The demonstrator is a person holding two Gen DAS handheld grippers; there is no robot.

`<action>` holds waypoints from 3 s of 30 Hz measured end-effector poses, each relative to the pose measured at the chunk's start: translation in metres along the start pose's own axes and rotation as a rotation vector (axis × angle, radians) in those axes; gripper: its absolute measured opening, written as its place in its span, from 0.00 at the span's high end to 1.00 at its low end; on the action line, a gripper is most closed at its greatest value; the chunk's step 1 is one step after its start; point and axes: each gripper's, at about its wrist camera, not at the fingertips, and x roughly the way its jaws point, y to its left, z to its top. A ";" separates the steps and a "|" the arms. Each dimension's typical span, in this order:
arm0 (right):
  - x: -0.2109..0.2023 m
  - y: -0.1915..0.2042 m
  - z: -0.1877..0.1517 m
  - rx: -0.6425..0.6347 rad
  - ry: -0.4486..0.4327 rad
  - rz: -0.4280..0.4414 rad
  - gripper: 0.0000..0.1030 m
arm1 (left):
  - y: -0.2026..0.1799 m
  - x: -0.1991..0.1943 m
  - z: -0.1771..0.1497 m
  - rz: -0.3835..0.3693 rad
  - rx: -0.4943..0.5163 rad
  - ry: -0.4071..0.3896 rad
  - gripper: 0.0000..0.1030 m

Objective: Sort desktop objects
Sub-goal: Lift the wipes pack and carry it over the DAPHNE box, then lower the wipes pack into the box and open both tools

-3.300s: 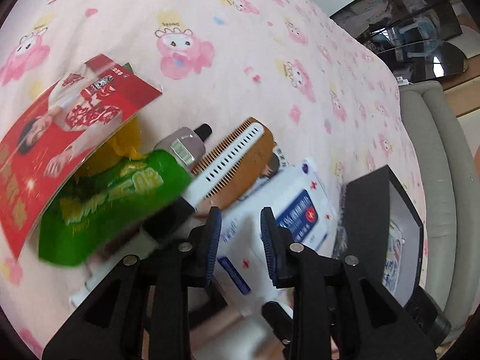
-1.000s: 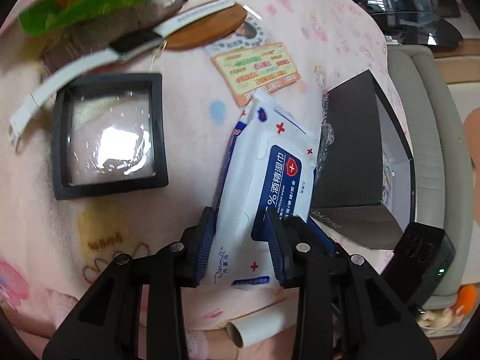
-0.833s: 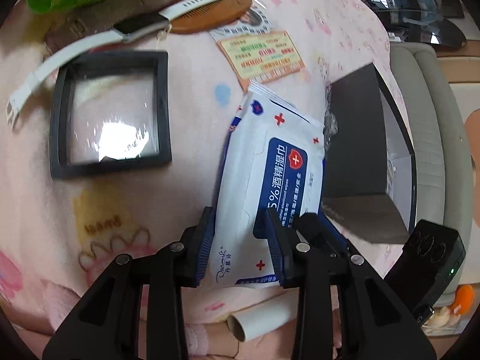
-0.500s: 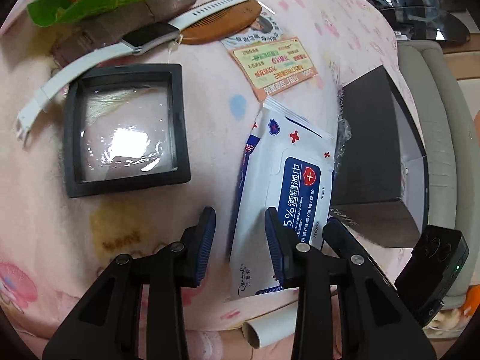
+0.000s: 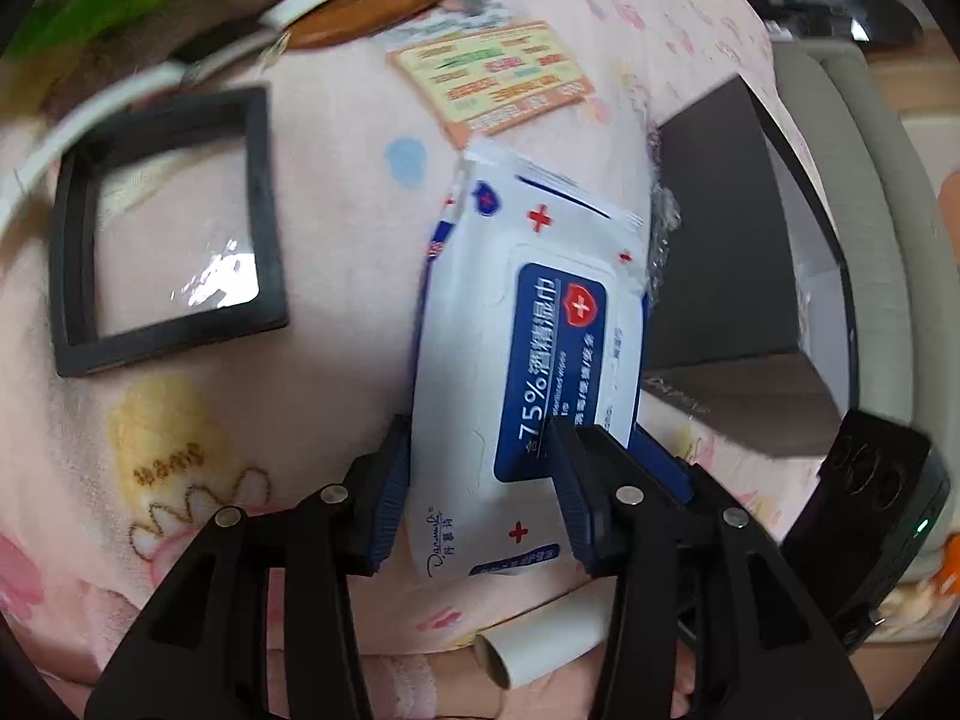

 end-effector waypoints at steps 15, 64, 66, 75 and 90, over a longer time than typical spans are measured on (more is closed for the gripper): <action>-0.061 0.018 0.002 -0.098 -0.119 0.045 0.69 | -0.034 -0.056 -0.041 -0.076 0.053 -0.159 0.58; -0.113 -0.107 0.081 0.065 -0.254 -0.260 0.67 | -0.220 0.028 0.062 0.064 0.380 -0.134 0.60; -0.108 -0.107 0.081 0.059 -0.229 -0.256 0.67 | -0.219 0.031 0.060 0.083 0.387 -0.113 0.60; -0.087 -0.089 0.077 -0.048 -0.143 -0.247 0.68 | -0.210 0.039 0.059 0.110 0.390 -0.107 0.64; -0.131 -0.042 0.052 -0.155 -0.325 -0.298 0.67 | -0.171 -0.021 0.015 -0.117 0.310 -0.235 0.64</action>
